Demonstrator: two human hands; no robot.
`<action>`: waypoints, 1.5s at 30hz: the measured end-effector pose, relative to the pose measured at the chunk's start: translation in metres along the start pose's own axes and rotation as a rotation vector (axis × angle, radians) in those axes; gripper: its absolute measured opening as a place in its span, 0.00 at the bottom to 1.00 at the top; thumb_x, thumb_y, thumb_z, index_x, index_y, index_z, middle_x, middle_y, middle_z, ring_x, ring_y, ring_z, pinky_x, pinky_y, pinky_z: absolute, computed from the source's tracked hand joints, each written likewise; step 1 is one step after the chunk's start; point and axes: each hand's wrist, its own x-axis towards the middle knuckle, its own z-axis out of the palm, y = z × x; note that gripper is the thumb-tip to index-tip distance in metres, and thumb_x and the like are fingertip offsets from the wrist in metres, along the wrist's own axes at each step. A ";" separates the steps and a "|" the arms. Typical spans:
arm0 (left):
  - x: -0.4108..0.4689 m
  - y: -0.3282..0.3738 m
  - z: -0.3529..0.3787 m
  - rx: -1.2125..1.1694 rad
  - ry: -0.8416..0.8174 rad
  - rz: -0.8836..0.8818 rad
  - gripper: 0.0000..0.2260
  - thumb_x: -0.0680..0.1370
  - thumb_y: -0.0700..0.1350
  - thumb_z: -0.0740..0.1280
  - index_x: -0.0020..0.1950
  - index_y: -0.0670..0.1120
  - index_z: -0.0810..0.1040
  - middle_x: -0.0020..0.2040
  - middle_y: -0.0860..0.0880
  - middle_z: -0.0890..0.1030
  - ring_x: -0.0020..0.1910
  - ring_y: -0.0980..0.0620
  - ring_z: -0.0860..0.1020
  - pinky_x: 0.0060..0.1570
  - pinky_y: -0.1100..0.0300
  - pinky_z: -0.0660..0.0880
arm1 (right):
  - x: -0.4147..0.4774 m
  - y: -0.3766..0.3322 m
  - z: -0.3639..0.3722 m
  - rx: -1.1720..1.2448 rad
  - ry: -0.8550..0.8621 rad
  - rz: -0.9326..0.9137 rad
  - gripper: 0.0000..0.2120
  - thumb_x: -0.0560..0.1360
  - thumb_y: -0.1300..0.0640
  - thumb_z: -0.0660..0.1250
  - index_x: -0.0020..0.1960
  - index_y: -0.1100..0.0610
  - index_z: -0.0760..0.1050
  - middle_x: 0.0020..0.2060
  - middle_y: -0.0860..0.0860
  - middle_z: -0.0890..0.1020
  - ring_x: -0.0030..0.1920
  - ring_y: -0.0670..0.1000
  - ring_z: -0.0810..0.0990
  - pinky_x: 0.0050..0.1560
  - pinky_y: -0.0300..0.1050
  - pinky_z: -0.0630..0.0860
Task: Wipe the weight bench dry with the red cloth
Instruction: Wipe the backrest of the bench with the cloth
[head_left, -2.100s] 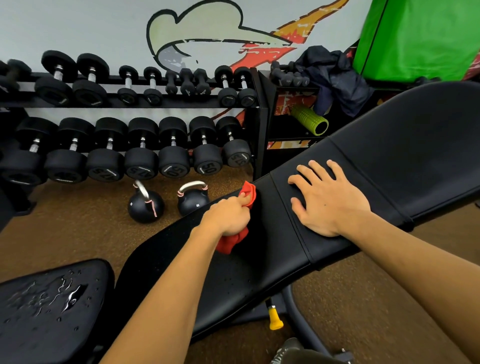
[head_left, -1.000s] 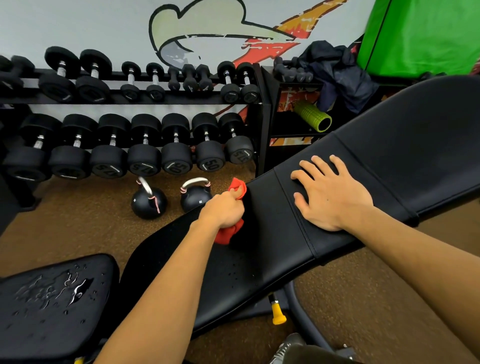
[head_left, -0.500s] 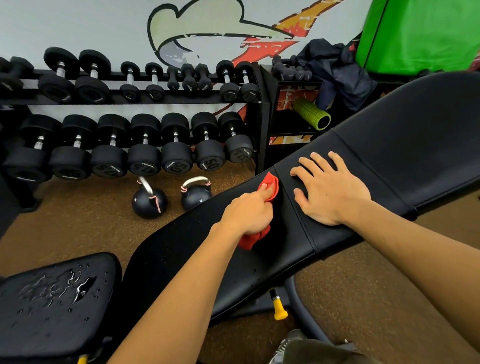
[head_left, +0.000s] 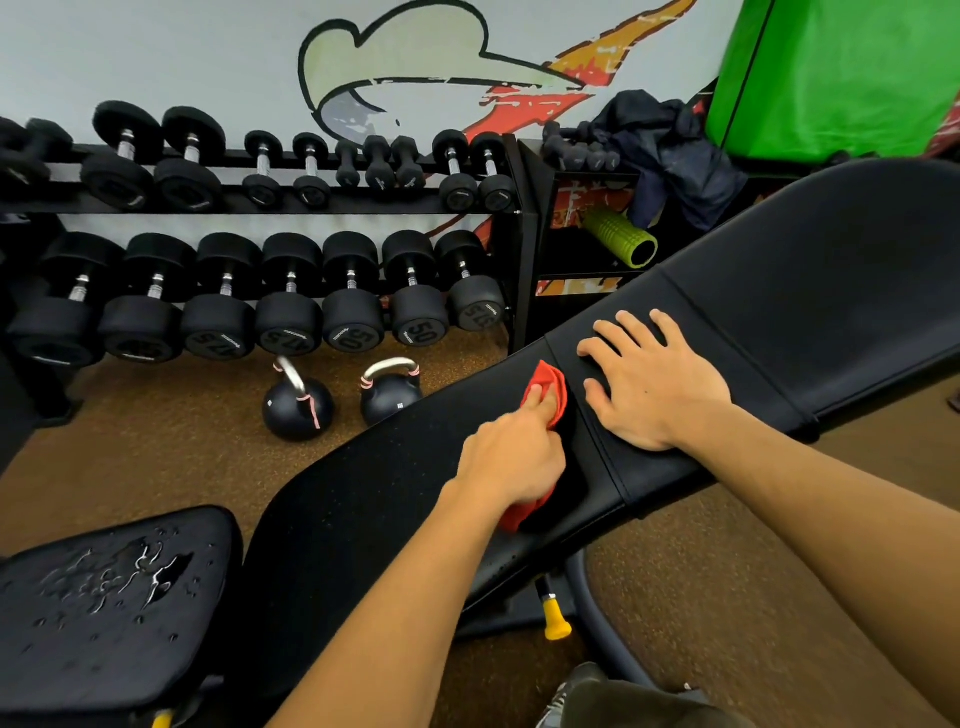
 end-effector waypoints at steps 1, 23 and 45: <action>0.005 -0.001 -0.001 -0.009 -0.010 -0.011 0.28 0.83 0.47 0.54 0.83 0.56 0.53 0.83 0.48 0.61 0.67 0.32 0.74 0.62 0.42 0.72 | 0.000 0.000 0.000 0.000 -0.003 0.000 0.32 0.80 0.40 0.42 0.80 0.50 0.60 0.82 0.53 0.59 0.83 0.58 0.53 0.81 0.63 0.47; 0.080 -0.005 -0.006 -0.268 0.255 -0.250 0.22 0.85 0.55 0.51 0.67 0.43 0.76 0.64 0.39 0.79 0.62 0.35 0.77 0.60 0.45 0.72 | 0.002 0.001 0.003 0.006 0.018 -0.011 0.28 0.83 0.41 0.46 0.80 0.50 0.58 0.82 0.53 0.58 0.83 0.58 0.51 0.81 0.63 0.47; -0.069 -0.032 0.044 -0.873 0.137 -0.011 0.21 0.86 0.60 0.54 0.48 0.49 0.79 0.34 0.52 0.74 0.34 0.54 0.73 0.40 0.51 0.71 | -0.013 -0.010 0.006 0.042 0.207 -0.049 0.20 0.80 0.50 0.61 0.70 0.56 0.73 0.68 0.56 0.78 0.74 0.59 0.70 0.75 0.59 0.63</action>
